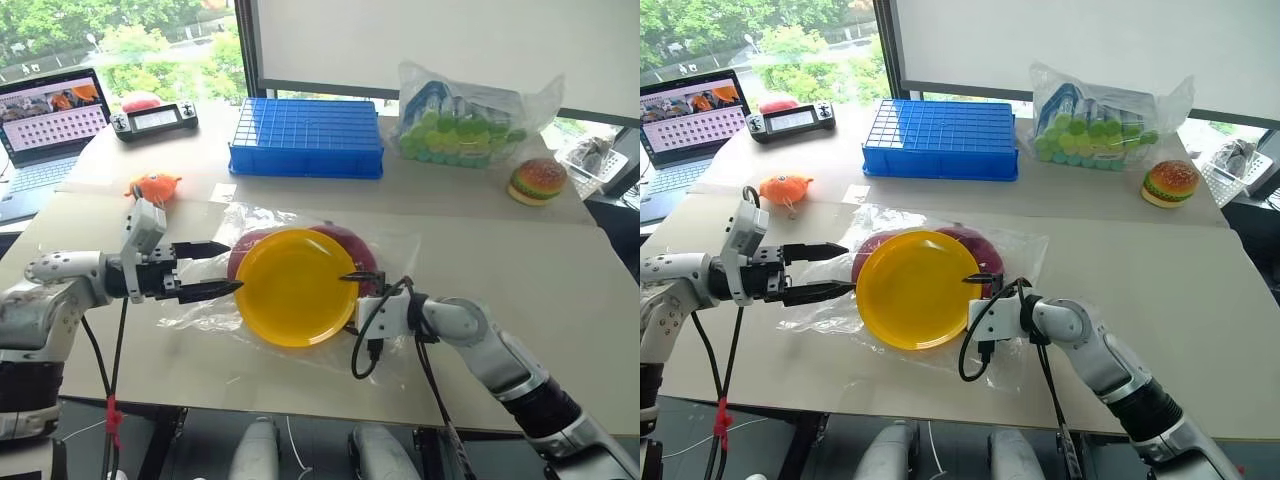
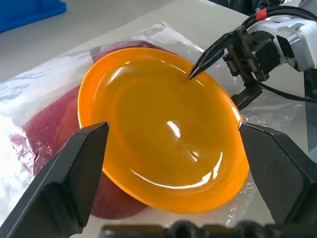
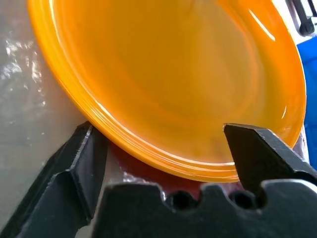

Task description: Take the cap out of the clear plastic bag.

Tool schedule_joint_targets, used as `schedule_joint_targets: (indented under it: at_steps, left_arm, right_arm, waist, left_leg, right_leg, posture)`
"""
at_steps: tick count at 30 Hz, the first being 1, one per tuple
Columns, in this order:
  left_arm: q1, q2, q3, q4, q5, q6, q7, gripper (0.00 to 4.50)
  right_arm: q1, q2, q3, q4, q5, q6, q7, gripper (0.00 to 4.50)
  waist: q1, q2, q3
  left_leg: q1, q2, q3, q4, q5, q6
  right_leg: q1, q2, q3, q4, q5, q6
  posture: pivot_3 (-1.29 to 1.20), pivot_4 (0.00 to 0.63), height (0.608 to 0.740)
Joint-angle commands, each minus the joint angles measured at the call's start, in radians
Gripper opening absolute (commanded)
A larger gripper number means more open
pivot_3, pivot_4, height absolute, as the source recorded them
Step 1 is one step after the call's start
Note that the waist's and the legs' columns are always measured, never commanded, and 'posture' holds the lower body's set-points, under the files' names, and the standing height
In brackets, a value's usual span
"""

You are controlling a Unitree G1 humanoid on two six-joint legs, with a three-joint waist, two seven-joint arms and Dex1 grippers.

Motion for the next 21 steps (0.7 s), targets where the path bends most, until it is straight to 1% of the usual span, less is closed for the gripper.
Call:
schedule_joint_targets:
  at_steps: [1, 3, 4, 5, 6, 8, 9, 18, 21]
  left_arm:
    - [-0.017, -0.001, 0.002, -0.002, -0.005, -0.006, -0.006, 4.50]
    - [-0.018, -0.002, 0.001, 0.000, -0.002, -0.009, -0.007, 4.50]
    - [-0.017, -0.002, 0.000, 0.000, -0.002, -0.009, -0.007, 4.50]
    - [-0.017, -0.003, 0.000, 0.000, -0.001, -0.010, -0.008, 4.50]
    - [-0.017, -0.003, -0.001, 0.000, 0.000, -0.011, -0.008, 4.50]
    - [-0.017, -0.005, -0.006, 0.002, 0.005, -0.016, -0.009, 4.50]
    - [-0.016, -0.006, -0.011, 0.004, 0.011, -0.021, -0.010, 4.50]
    - [-0.019, -0.014, -0.026, 0.014, 0.027, -0.033, -0.015, 4.50]
    - [-0.023, -0.016, -0.028, 0.023, 0.030, -0.031, -0.019, 4.50]
  right_arm:
    - [0.001, 0.008, -0.024, -0.042, 0.015, -0.043, -0.002, 2.62]
    - [0.003, 0.011, -0.025, -0.041, 0.013, -0.047, 0.000, 1.85]
    - [0.004, 0.012, -0.026, -0.041, 0.012, -0.048, 0.001, 1.66]
    - [0.005, 0.013, -0.026, -0.041, 0.011, -0.049, 0.002, 1.24]
    - [0.005, 0.013, -0.027, -0.043, 0.009, -0.048, 0.002, 0.97]
    - [0.005, 0.013, -0.033, -0.049, 0.009, -0.041, 0.001, 0.27]
    - [0.002, 0.012, -0.039, -0.050, 0.010, -0.036, 0.001, 0.04]
    - [-0.005, 0.023, -0.070, -0.060, 0.015, -0.036, -0.003, 0.04]
    - [-0.013, -0.001, -0.061, -0.084, 0.009, -0.101, 0.023, 0.04]
  waist:
    - [0.000, 0.000, 0.000]
    - [-0.001, 0.000, 0.000]
    - [-0.001, 0.000, 0.000]
    - [-0.001, 0.000, 0.000]
    - [0.000, 0.000, 0.000]
    - [0.000, 0.000, 0.000]
    - [0.000, 0.000, 0.000]
    - [-0.001, 0.000, 0.000]
    - [0.000, 0.000, 0.000]
  left_leg:
    - [0.000, 0.000, 0.000, 0.000, 0.000, 0.000]
    - [0.000, 0.000, 0.000, 0.000, 0.000, 0.000]
    - [0.000, 0.000, 0.000, 0.000, 0.000, 0.000]
    - [0.000, 0.000, 0.000, 0.000, 0.000, 0.000]
    - [0.000, 0.000, 0.000, 0.000, 0.000, 0.000]
    - [0.000, 0.000, 0.000, 0.000, 0.000, 0.000]
    - [0.000, 0.000, 0.000, 0.000, 0.000, 0.000]
    - [0.000, 0.000, 0.000, 0.000, 0.000, 0.000]
    - [0.000, 0.000, 0.000, 0.000, 0.000, 0.000]
  right_leg:
    - [0.000, 0.000, 0.000, 0.000, 0.000, 0.000]
    - [0.000, 0.000, 0.000, 0.000, 0.000, 0.000]
    - [0.000, 0.000, 0.000, 0.000, 0.000, 0.000]
    - [0.000, 0.000, 0.000, 0.000, 0.000, 0.000]
    - [0.000, 0.000, 0.000, 0.000, 0.000, 0.000]
    - [0.000, 0.000, 0.000, 0.000, 0.000, 0.000]
    - [0.000, 0.000, 0.000, 0.000, 0.000, 0.000]
    - [0.000, 0.000, 0.000, 0.001, 0.000, 0.000]
    - [0.000, 0.000, 0.000, 0.001, 0.000, 0.000]
  posture:
    - [0.00, 0.150, 0.729]
    - [0.00, 0.150, 0.729]
    - [0.00, 0.150, 0.729]
    - [0.00, 0.150, 0.729]
    - [0.00, 0.150, 0.729]
    - [0.00, 0.150, 0.729]
    - [0.00, 0.150, 0.729]
    - [0.00, 0.150, 0.729]
    - [0.00, 0.150, 0.729]
